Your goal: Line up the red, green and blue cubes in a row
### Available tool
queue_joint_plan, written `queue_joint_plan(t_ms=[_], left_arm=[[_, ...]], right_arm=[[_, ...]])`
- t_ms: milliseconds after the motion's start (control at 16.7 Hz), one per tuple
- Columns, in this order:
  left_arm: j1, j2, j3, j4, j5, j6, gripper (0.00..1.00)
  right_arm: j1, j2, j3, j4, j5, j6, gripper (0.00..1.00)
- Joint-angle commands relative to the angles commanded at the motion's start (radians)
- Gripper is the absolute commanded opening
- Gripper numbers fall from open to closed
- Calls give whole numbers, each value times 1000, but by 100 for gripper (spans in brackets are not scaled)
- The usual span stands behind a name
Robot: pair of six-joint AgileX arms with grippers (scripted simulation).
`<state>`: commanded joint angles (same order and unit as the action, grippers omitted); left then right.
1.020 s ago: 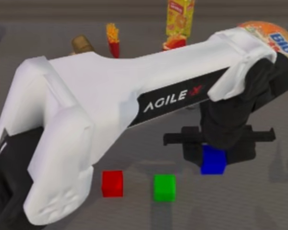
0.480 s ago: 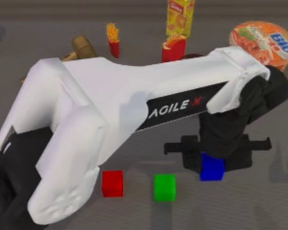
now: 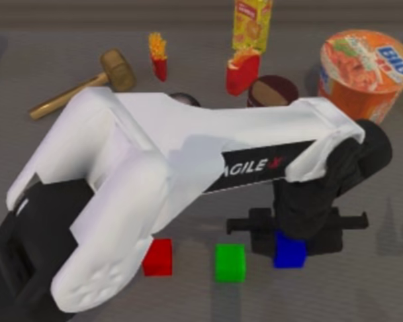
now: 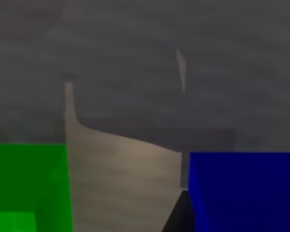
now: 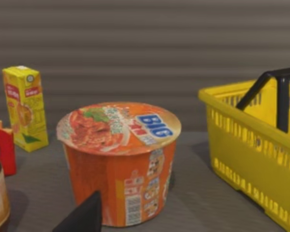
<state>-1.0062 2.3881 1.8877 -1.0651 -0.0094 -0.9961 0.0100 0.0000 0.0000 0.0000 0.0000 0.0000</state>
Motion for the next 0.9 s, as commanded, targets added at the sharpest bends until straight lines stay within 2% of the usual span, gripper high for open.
queue_joint_plan(t_ms=[780,900], left_arm=[[0,0,0,0,0,0,98],[0,0,0,0,0,0,100]], right_arm=[[0,0,0,0,0,0,100],[0,0,0,0,0,0,100]])
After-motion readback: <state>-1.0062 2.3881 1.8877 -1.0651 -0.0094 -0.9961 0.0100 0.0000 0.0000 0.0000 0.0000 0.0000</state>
